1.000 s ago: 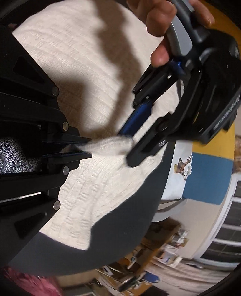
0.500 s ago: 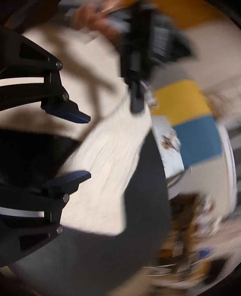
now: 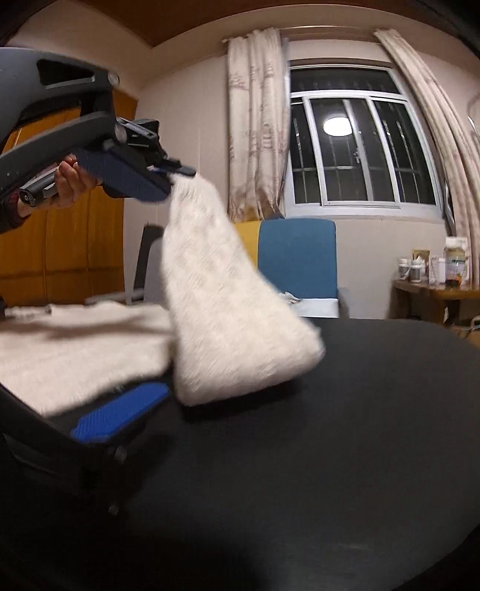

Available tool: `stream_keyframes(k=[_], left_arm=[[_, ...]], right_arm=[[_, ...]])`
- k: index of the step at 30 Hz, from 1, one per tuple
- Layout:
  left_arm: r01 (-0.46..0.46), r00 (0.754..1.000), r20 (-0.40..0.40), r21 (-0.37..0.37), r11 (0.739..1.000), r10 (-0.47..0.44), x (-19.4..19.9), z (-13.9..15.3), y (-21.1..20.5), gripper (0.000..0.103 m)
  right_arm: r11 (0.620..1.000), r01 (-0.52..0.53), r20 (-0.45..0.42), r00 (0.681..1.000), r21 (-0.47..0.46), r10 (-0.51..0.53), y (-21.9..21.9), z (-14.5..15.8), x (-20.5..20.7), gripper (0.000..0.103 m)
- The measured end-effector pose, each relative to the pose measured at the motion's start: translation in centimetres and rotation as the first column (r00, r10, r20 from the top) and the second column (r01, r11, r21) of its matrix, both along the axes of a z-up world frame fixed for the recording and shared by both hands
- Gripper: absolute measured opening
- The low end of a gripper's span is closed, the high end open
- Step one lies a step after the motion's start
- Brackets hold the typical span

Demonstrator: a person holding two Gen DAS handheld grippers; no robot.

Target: Fold clothes

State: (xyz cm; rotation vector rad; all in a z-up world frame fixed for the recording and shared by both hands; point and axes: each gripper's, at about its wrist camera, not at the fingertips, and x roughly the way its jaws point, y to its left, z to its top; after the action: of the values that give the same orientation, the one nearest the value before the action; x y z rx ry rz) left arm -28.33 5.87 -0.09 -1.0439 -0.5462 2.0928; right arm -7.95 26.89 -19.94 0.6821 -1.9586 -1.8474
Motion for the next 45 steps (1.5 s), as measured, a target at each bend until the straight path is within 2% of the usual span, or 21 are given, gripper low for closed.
stream_keyframes(k=[5, 11, 16, 21, 26, 30, 33, 37, 39, 45], left_arm=[[-0.070, 0.996, -0.059, 0.073, 0.995, 0.074, -0.4, 3.4, -3.4, 0.006], [-0.148, 0.987, -0.051, 0.096, 0.984, 0.153, -1.1, 3.8, -8.1, 0.006], [-0.174, 0.980, -0.076, 0.137, 0.975, 0.186, -0.3, 4.2, -11.0, 0.006], [-0.200, 0.973, -0.083, 0.150, 0.968, 0.214, 0.7, 3.6, -14.4, 0.006], [-0.254, 0.962, -0.064, 0.151, 0.955, 0.266, 1.3, 1.6, -18.2, 0.006], [-0.329, 0.940, -0.064, 0.084, 0.941, 0.335, 1.7, -1.2, -22.0, 0.006], [-0.372, 0.927, -0.028, 0.033, 0.928, 0.373, 2.3, -4.7, -24.7, 0.006], [-0.417, 0.906, 0.066, -0.016, 0.909, 0.417, 4.0, -11.0, -27.7, 0.006], [-0.438, 0.887, 0.133, -0.064, 0.897, 0.443, 4.7, -14.9, -28.9, 0.006], [-0.425, 0.865, 0.258, -0.081, 0.901, 0.431, 6.5, -20.8, -29.7, 0.006]], right_arm=[[0.992, 0.006, 0.001, 1.000, -0.123, -0.006, -3.0, -1.3, -3.1, 0.103], [0.949, 0.050, 0.017, 0.999, -0.311, -0.047, -6.0, -2.9, -6.6, 0.103], [0.923, 0.108, 0.076, 0.993, -0.369, -0.086, -7.9, -4.0, -8.4, 0.103], [0.906, 0.138, 0.064, 0.990, -0.401, -0.123, -8.0, -4.0, -10.0, 0.103], [0.925, 0.149, 0.089, 0.988, -0.350, -0.126, -7.8, -3.8, -11.7, 0.103], [0.952, 0.143, 0.092, 0.988, -0.270, -0.122, -7.0, -3.7, -11.9, 0.103], [0.976, 0.095, 0.078, 0.994, -0.195, -0.081, -6.9, -3.3, -12.5, 0.103], [0.998, 0.011, 0.067, 0.998, -0.054, -0.008, -7.4, -2.4, -12.9, 0.103], [1.000, -0.006, 0.063, 0.998, 0.011, 0.005, -7.6, -2.1, -12.9, 0.103], [0.987, -0.060, 0.067, 0.996, 0.147, 0.050, -8.6, -1.5, -12.9, 0.103]])
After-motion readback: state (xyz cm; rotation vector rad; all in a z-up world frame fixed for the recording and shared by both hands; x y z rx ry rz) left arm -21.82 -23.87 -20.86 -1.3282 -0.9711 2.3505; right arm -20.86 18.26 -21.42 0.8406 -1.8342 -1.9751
